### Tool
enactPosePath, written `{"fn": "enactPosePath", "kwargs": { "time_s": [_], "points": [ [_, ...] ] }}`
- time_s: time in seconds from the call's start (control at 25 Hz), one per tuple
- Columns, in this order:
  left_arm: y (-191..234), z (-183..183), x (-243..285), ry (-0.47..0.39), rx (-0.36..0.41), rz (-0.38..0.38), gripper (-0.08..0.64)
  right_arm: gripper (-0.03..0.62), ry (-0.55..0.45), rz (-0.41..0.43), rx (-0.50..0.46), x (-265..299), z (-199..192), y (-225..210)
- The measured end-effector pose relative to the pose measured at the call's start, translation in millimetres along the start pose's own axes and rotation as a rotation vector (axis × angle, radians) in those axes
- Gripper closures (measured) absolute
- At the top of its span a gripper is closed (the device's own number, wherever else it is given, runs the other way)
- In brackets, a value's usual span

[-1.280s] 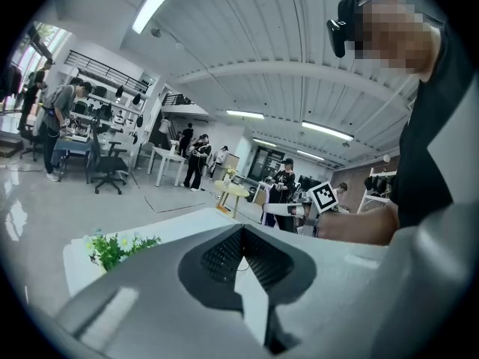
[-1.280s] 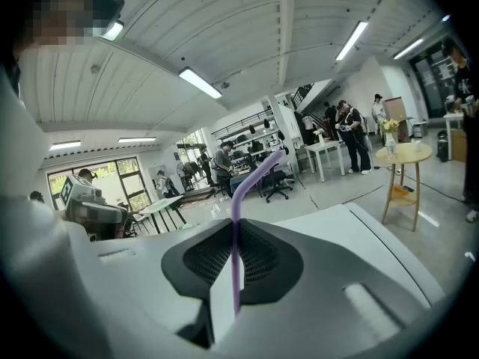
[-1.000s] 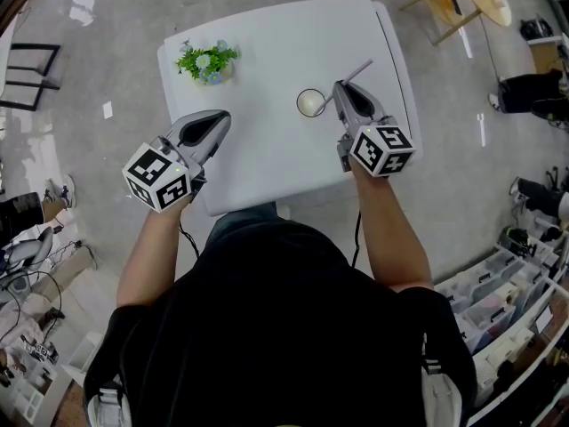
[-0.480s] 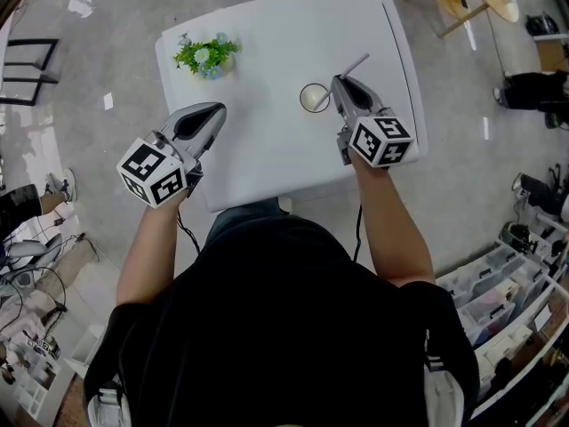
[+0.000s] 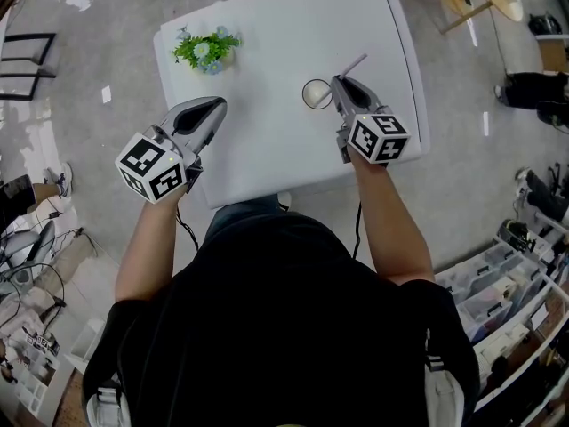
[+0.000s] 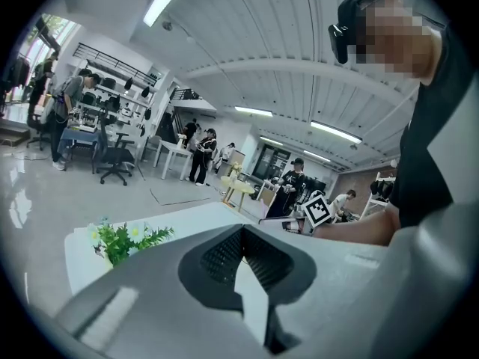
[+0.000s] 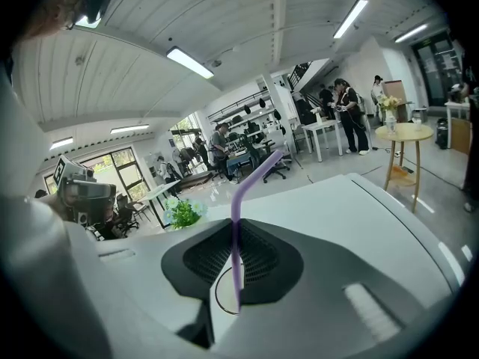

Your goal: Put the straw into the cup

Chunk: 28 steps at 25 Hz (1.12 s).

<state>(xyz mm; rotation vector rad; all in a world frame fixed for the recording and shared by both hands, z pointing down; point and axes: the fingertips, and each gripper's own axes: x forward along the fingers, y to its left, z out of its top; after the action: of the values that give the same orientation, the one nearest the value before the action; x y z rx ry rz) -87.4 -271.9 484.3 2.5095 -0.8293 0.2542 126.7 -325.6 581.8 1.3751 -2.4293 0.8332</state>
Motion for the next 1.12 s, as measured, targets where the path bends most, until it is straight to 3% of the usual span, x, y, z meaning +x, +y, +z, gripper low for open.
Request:
{"fn": "enactPosePath", "kwargs": {
  "time_s": [1.12],
  "points": [
    [10.9, -4.0, 16.1, 0.004, -0.041, -0.011, 0.560, 0.543, 0.062, -0.011, 0.025, 24.8, -35.5, -21.2]
  ]
}}
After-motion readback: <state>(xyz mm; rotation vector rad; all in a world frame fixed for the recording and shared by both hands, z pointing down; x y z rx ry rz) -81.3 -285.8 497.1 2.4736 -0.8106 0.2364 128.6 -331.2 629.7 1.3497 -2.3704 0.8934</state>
